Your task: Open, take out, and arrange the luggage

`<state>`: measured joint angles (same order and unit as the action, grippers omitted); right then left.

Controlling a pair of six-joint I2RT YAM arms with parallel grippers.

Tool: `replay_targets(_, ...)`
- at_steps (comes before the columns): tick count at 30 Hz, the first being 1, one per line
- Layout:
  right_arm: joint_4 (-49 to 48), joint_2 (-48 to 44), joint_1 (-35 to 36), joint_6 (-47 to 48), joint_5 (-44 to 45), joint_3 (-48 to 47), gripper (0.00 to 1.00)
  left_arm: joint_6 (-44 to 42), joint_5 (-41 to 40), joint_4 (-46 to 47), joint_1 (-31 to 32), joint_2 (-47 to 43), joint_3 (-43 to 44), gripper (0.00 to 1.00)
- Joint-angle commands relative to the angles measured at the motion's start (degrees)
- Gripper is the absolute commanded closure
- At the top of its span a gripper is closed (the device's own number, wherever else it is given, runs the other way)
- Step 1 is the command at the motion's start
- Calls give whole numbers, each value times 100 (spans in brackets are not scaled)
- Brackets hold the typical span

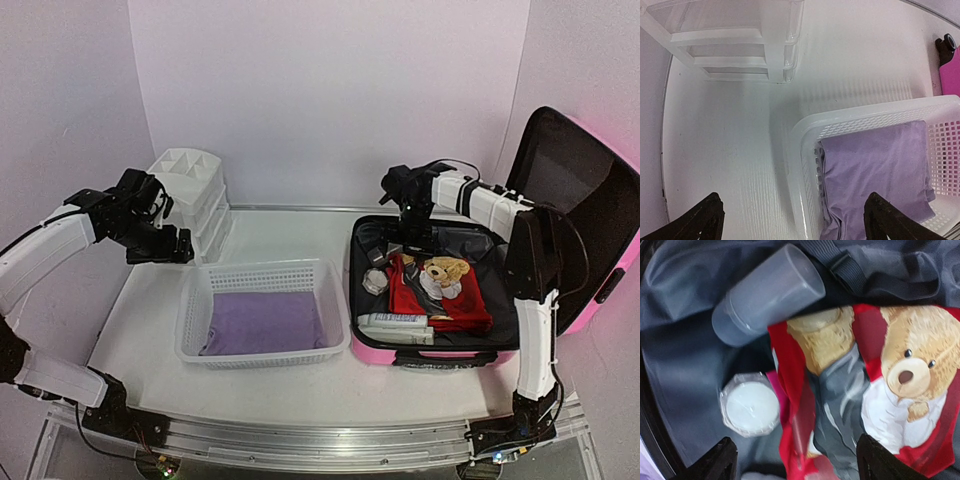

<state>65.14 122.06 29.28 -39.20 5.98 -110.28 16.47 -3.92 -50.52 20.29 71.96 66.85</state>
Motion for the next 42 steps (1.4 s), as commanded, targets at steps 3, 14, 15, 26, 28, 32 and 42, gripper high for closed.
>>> replay_targets(3,356,9,91,-306,97,-258,20,-535,97,-71,-14,-88,250,3)
replay_targets(14,3808,752,961,-1310,1362,-1551,13,-890,-18,-131,-13,-203,39,1)
replay_targets(15,3849,811,1034,-1333,1362,-1587,12,-913,-20,-133,-16,-238,12,1)
replay_targets(26,4027,1568,1263,-2085,887,-1532,6,-994,-16,-140,-17,-487,-219,1)
replay_targets(28,4291,1630,1273,-2290,960,-1459,7,-971,11,-131,-17,-504,-254,1)
replay_targets(32,4304,1355,1273,-2505,1223,-1003,9,-909,25,-135,-17,-541,-299,1)
replay_targets(42,4621,968,1292,-2634,1501,-771,16,-891,43,-131,-14,-525,-302,1)
